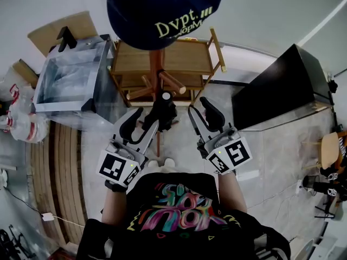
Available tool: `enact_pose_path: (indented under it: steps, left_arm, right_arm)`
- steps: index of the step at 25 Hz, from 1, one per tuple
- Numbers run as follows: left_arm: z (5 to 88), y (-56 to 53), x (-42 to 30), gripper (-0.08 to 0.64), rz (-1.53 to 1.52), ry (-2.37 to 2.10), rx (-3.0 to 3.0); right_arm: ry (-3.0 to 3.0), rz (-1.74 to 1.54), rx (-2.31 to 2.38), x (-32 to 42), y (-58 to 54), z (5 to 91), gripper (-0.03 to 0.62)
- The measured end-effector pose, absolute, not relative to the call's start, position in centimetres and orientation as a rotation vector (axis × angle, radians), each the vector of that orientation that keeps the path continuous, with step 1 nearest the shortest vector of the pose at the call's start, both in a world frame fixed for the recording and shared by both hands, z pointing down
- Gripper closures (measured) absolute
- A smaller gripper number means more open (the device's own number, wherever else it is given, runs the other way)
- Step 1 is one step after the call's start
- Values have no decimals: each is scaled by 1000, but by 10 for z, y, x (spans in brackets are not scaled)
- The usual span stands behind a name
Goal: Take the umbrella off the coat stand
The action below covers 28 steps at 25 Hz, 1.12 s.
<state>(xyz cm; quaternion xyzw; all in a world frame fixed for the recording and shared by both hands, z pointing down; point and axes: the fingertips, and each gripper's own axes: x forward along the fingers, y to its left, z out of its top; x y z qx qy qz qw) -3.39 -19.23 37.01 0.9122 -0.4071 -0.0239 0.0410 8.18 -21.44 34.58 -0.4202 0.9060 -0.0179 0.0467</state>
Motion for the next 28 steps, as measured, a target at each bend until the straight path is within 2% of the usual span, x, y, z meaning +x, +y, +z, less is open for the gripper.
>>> enact_pose_path:
  steps: [6, 11, 18, 28]
  left_arm:
    - [394, -194, -23, 309, -3, -1154, 2825]
    - [422, -202, -16, 290, 120, -1111, 2801]
    - [446, -213, -9, 273, 170, -1067, 2807]
    - [470, -226, 4, 273, 231, -1016, 2801]
  right_arm:
    - [2811, -91, -1129, 68, -215, 353, 403]
    - [2877, -92, -1048, 55, -220, 363, 373]
    - [2954, -126, -938, 35, -231, 382, 336]
    - [3036, -125, -821, 7, -246, 401, 334]
